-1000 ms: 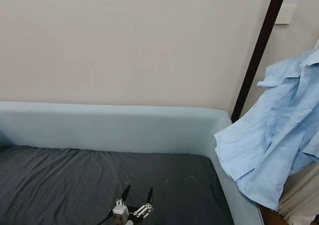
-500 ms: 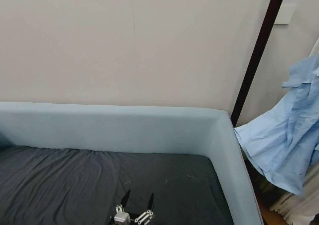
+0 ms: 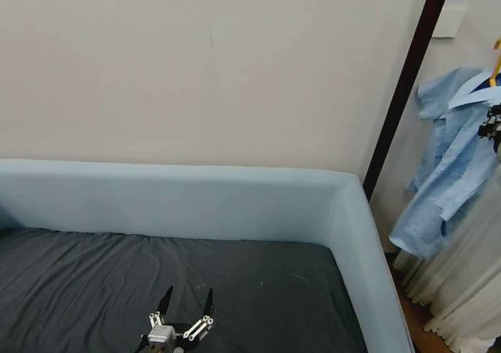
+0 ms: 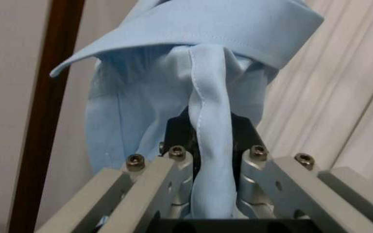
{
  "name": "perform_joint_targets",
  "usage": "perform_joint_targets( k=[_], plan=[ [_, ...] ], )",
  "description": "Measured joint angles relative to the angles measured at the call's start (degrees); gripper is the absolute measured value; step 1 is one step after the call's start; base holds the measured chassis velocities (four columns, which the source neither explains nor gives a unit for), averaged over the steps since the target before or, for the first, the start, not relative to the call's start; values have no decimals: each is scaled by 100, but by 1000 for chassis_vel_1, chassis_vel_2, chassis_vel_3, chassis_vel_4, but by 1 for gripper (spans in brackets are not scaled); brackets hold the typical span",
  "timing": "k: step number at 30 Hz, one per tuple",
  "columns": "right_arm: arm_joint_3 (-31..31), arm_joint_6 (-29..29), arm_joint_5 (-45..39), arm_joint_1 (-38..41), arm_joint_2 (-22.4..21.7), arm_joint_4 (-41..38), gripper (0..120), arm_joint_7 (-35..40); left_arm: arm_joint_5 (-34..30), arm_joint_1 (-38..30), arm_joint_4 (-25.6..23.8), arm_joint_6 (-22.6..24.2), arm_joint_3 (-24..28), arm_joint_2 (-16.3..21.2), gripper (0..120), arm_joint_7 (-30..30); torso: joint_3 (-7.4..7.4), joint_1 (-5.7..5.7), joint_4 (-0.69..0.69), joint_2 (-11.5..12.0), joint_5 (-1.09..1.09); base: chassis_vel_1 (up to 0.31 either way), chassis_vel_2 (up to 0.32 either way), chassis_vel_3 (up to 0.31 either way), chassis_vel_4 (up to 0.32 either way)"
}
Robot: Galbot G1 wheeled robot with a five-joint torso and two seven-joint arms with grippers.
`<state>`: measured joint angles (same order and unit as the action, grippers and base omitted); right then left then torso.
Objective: Pick up the clothes from the sofa and hang them on the clothes hanger.
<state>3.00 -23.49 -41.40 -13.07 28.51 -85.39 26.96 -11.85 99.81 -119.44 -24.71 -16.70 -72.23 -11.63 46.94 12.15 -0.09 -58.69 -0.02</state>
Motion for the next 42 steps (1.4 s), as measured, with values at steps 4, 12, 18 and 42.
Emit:
perform_joint_targets(
  k=[4, 12, 18, 42],
  plan=[
    [-139, -154, 199, 137, -43, -219, 7, 75, -13, 18, -70, -1, -2, 9, 100, -1, 0, 0, 0, 0, 0, 0, 0, 0, 0],
    [-892, -321, 261, 890, -30, -324, 7, 160, -29, 16, -128, -61, 12, 6, 100, -14, 0, 0, 1, 0, 1, 0, 0, 0, 0],
    [-1553, -421, 28, 1792, 259, -27, 7, 279, -29, 20, -113, -67, 2, 37, 100, -20, 0, 0, 2, 0, 1, 0, 0, 0, 0],
    [-2537, -1760, -2783, 3958, 1076, 648, 7, 2152, -45, 228, -256, -232, -116, -7, 100, -61, 0, 0, 0, 0, 1, 0, 0, 0, 0]
  ],
)
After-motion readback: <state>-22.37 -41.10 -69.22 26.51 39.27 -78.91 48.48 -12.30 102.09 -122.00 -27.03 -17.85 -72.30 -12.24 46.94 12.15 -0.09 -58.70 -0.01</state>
